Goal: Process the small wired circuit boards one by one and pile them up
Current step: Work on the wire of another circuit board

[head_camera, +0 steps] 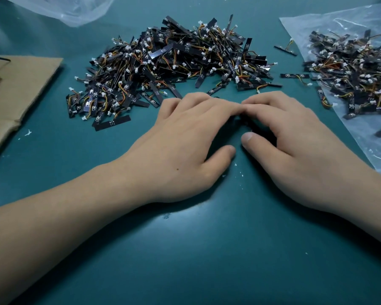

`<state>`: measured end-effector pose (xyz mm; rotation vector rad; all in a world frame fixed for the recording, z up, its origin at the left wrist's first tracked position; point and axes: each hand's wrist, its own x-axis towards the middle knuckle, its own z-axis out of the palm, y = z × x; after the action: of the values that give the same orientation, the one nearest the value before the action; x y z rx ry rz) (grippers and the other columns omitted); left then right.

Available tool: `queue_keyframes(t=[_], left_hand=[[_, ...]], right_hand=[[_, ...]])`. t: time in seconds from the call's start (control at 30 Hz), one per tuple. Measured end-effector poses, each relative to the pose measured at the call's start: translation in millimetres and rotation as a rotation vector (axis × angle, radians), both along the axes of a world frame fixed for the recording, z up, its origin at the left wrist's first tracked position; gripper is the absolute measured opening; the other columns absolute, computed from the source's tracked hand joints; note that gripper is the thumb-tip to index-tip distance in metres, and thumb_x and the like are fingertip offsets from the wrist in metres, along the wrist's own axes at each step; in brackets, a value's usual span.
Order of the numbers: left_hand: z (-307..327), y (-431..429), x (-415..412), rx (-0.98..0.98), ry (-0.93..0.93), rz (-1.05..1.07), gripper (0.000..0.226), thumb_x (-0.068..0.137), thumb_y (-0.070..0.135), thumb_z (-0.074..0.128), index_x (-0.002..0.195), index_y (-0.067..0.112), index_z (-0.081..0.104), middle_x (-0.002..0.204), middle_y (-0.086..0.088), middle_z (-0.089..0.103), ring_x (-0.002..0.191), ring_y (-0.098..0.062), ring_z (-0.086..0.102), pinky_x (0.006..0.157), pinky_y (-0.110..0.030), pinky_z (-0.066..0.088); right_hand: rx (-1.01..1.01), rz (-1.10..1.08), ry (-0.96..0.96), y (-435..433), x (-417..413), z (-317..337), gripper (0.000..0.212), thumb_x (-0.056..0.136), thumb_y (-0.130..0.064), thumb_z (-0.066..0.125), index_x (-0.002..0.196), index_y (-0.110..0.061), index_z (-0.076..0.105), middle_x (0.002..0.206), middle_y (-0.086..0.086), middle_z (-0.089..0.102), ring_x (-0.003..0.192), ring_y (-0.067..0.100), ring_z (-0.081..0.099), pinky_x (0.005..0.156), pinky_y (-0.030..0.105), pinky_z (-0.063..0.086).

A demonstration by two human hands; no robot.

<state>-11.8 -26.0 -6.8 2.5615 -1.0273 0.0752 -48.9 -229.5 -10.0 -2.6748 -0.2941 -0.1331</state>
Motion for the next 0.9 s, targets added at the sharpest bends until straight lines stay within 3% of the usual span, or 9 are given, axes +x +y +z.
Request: queue_keyframes(t=[0.2,0.33,0.47,0.57,0.67,0.77,0.83,0.9], left_hand=[[-2.6,0.3,1.9,0.000,-0.022,0.078,0.047,0.093,0.049,0.047,0.136,0.031,0.054,0.141,0.015,0.051,0.137,-0.012,0.039,0.111,-0.036,0.025],[-1.1,0.1,2.8,-0.145,-0.004,0.012,0.025,0.093,0.031,0.056,0.115,0.026,0.066,0.111,0.008,0.063,0.109,-0.019,0.054,0.099,-0.041,0.041],[-1.7,1.1,5.6,-0.259,-0.053,0.009,0.017,0.093,0.012,0.066,0.105,0.018,0.076,0.096,0.005,0.071,0.093,-0.016,0.062,0.088,-0.027,0.047],[-2.8,2.2,6.9,-0.339,-0.066,-0.006,0.028,0.086,-0.006,0.070,0.104,0.013,0.077,0.090,0.003,0.070,0.084,-0.006,0.060,0.083,-0.018,0.049],[-3.0,2.9,6.3,-0.413,-0.086,-0.044,0.032,0.083,-0.013,0.069,0.102,0.011,0.076,0.088,0.005,0.067,0.082,-0.001,0.059,0.081,-0.012,0.048],[-1.6,3.7,5.2,-0.466,-0.082,-0.148,0.027,0.084,-0.012,0.072,0.100,0.010,0.076,0.090,0.001,0.069,0.084,-0.008,0.063,0.081,-0.020,0.051],[-1.5,3.4,3.8,-0.462,-0.070,-0.226,0.024,0.086,-0.012,0.072,0.098,0.009,0.075,0.090,-0.003,0.070,0.085,-0.015,0.065,0.080,-0.027,0.052],[-1.4,3.2,2.7,-0.465,-0.057,-0.265,0.021,0.089,-0.010,0.071,0.095,0.009,0.076,0.091,-0.004,0.070,0.085,-0.017,0.065,0.079,-0.028,0.052]], right_hand=[[0.074,-0.048,0.007,1.2,-2.2,3.9,0.049,0.097,-0.042,0.052,0.141,-0.022,0.059,0.144,-0.010,0.050,0.138,0.014,0.045,0.119,0.040,0.033],[-0.033,0.045,0.037,4.6,-3.2,5.3,0.052,0.092,-0.048,0.047,0.141,-0.033,0.059,0.152,-0.014,0.047,0.145,0.011,0.037,0.120,0.040,0.025],[-0.013,0.029,0.023,3.0,-3.0,3.9,0.049,0.095,-0.049,0.049,0.139,-0.029,0.061,0.150,-0.015,0.050,0.144,0.009,0.040,0.120,0.040,0.027],[0.144,-0.020,-0.011,0.0,-4.5,2.4,0.036,0.092,-0.046,0.058,0.127,-0.036,0.054,0.142,-0.019,0.051,0.138,0.006,0.044,0.114,0.033,0.031],[0.208,-0.035,-0.013,-1.8,-4.2,3.4,0.042,0.091,-0.046,0.062,0.132,-0.044,0.051,0.135,-0.023,0.054,0.130,0.005,0.049,0.110,0.031,0.035],[0.140,0.071,-0.025,0.4,-3.5,5.5,0.045,0.092,-0.041,0.062,0.136,-0.038,0.057,0.129,-0.022,0.062,0.126,0.004,0.053,0.113,0.035,0.039],[0.171,0.149,-0.074,1.2,-4.4,6.2,0.026,0.091,-0.031,0.064,0.115,-0.041,0.063,0.111,-0.025,0.065,0.110,0.000,0.058,0.099,0.020,0.042],[0.194,0.160,-0.110,-0.7,-5.9,6.0,0.022,0.096,-0.021,0.069,0.100,-0.043,0.064,0.093,-0.026,0.064,0.096,0.001,0.058,0.084,0.013,0.040]])
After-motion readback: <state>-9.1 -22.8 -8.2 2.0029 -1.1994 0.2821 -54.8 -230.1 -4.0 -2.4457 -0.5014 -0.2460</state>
